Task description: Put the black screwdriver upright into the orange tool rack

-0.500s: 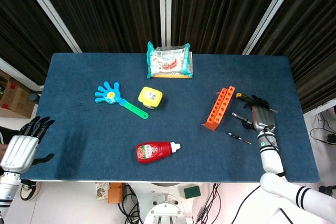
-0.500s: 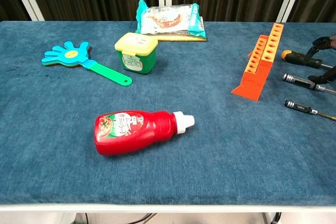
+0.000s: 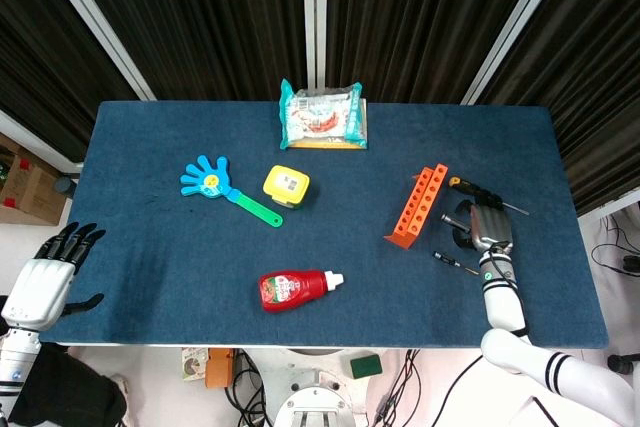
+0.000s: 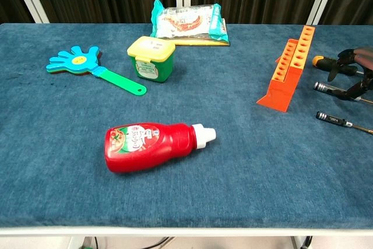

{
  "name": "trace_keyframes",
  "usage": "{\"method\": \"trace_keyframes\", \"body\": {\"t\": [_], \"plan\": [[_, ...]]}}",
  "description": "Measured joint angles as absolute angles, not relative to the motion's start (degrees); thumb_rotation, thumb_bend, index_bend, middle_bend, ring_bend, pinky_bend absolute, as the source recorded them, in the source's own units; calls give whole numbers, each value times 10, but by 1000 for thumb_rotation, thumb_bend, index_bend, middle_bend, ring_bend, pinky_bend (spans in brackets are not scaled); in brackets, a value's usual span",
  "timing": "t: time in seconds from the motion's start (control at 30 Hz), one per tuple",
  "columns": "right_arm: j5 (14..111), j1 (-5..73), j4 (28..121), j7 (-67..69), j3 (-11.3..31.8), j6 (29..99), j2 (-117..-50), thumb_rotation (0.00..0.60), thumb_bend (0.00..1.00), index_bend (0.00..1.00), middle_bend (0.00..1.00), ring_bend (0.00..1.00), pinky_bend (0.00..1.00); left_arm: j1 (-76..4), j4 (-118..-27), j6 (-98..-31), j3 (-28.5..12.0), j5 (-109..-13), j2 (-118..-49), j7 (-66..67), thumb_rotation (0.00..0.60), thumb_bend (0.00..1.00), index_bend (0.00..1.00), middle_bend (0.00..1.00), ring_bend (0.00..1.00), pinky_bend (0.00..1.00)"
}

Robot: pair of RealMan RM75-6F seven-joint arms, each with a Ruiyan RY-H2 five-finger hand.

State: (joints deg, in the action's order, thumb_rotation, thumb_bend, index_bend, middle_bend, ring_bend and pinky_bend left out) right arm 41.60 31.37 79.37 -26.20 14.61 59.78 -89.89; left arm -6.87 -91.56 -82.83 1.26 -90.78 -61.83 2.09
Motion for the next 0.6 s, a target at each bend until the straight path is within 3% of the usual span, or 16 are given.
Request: {"method": "trace_keyframes", "body": {"t": [0.6], "plan": [[442, 316, 793, -246, 139, 615, -914, 600, 448, 576, 0, 0, 0, -64, -909, -842, 13, -916, -616, 5, 600, 0, 135, 93, 33, 199]]}}
